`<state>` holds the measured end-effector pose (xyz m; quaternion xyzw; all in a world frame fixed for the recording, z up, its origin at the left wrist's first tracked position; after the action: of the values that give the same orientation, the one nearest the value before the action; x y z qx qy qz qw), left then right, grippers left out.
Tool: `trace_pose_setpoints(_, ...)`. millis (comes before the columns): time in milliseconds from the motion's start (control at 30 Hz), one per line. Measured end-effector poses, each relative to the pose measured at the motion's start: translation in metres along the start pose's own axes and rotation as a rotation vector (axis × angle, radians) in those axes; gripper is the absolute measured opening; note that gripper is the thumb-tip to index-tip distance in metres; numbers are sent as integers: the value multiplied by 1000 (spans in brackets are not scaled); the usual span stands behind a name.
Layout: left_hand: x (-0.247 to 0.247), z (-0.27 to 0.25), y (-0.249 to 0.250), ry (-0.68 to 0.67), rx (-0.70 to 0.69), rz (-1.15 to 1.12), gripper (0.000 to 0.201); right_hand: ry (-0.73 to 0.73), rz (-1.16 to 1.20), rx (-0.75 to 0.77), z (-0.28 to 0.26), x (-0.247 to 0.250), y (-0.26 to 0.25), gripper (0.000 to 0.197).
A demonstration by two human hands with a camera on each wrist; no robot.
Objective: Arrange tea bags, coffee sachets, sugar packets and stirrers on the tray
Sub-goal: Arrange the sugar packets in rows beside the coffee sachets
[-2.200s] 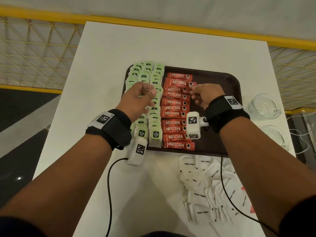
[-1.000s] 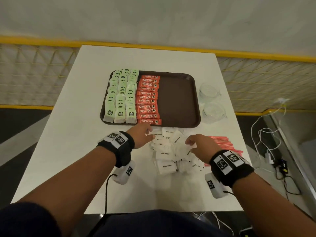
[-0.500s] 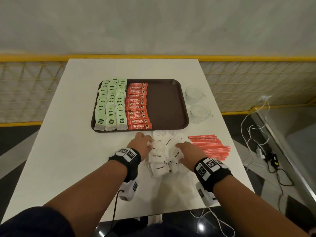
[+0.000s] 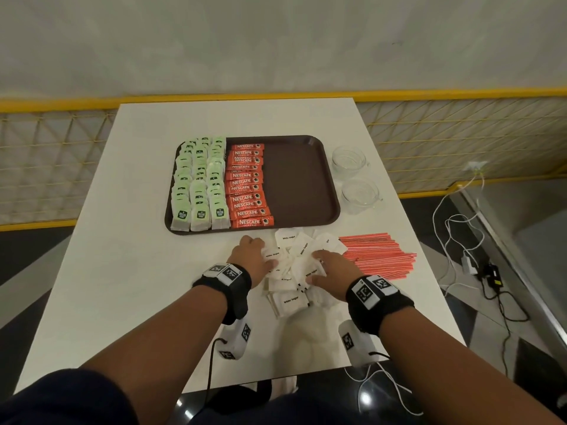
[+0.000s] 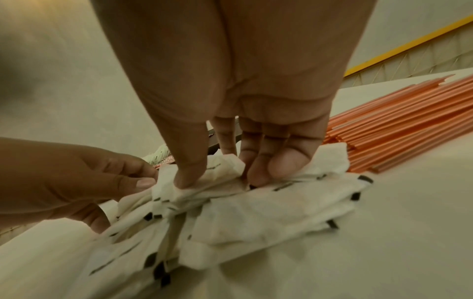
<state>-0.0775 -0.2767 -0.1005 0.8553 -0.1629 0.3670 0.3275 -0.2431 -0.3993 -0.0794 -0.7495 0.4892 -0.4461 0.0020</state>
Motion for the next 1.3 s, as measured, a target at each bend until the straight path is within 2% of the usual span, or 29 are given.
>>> trace_pose_setpoints(267,-6,-4,13,-102,-115,46,41,65,4,-27,5,1,-1,66)
trace_pose_setpoints(300,-5,-5,14,-103,-126,-4,40,76,5,-27,5,1,-2,65)
trace_pose_setpoints(400,-3,-6,18,-105,-118,-271,58,85,41,-22,7,-1,-2,58)
trace_pose_setpoints(433,-2,-6,19,-118,-125,-293,54,85,53,-22,7,-1,-3,56)
trace_pose_setpoints(533,-4,-5,19,-135,-127,-146,23,97,98,-35,6,-1,-3,61)
trace_pose_setpoints(567,-4,-4,18,-126,-119,-122,22,99,103,-38,4,-1,-4,66)
trace_pose_setpoints(667,0,-1,14,-66,-41,-65,48,110,53,-32,2,0,-7,65)
trace_pose_setpoints(733,1,0,14,-85,29,45,67,117,13,-30,1,0,-7,57)
trace_pose_setpoints(767,1,-1,16,-113,51,68,69,120,13,-33,0,0,-8,55)
trace_pose_setpoints(933,-2,1,20,-195,112,-5,45,126,75,-28,-4,-3,-10,51)
trace_pose_setpoints(1067,-2,0,14,-232,155,-150,51,126,86,-22,-6,-5,-10,48)
trace_pose_setpoints(1167,-3,-2,9,-264,140,-228,51,115,78,-13,-8,-3,-13,38)
trace_pose_setpoints(1300,3,-9,4,-245,82,-274,31,199,193,-19,-12,6,-3,32)
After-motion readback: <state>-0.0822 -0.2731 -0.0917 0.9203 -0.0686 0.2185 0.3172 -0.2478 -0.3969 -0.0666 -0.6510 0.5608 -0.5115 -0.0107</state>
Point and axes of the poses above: each hand's wrist, its own z-axis towards the middle knuckle, its own x-axis out of the back of the hand, y = z × x, the point moved 5 cm from there along z, towards the middle knuckle, and after that the axes turned 5 degrees about -y, right-handed, at the moved point
